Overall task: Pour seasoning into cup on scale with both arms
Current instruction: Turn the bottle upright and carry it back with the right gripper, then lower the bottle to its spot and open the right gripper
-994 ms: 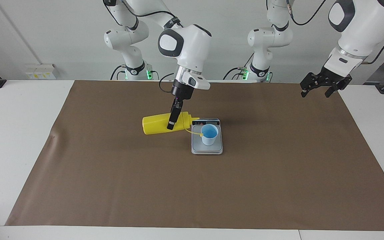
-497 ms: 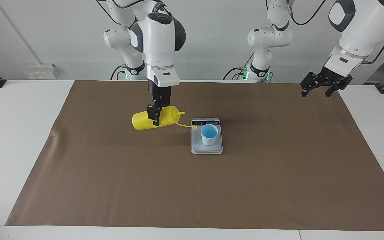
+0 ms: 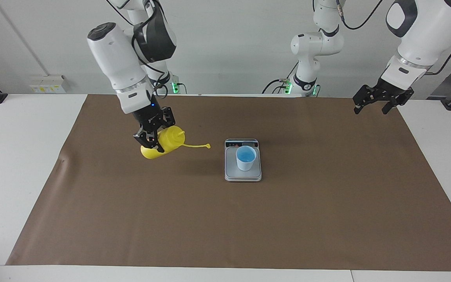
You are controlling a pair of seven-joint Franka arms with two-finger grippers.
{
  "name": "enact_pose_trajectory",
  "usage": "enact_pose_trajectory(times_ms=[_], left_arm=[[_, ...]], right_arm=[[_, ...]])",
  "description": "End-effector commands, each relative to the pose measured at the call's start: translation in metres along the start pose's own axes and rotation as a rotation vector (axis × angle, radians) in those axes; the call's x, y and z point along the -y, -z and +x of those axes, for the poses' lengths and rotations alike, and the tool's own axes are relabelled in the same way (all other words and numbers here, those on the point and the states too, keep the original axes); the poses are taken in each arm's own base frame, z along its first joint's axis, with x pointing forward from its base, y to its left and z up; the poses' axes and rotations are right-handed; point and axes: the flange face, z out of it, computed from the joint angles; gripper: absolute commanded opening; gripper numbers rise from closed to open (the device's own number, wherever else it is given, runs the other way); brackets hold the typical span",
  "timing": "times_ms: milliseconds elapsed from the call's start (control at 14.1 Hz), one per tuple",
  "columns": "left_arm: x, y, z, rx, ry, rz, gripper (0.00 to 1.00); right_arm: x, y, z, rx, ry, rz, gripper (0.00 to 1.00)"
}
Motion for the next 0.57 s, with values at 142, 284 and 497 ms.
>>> enact_pose_trajectory(times_ms=[142, 284, 497], left_arm=[[0.003, 0.001, -0.009, 0.004, 0.000, 0.013, 1.00], [0.003, 0.001, -0.009, 0.004, 0.000, 0.013, 1.00], [0.003, 0.001, -0.009, 0.004, 0.000, 0.013, 1.00]], right_arm=[[-0.009, 0.009, -0.078, -0.233, -0.071, 0.047, 0.00], [-0.019, -0.004, -0.127, -0.332, -0.074, 0.092, 0.00], [-0.027, -0.022, -0.191, -0.409, -0.062, 0.118, 0.00]])
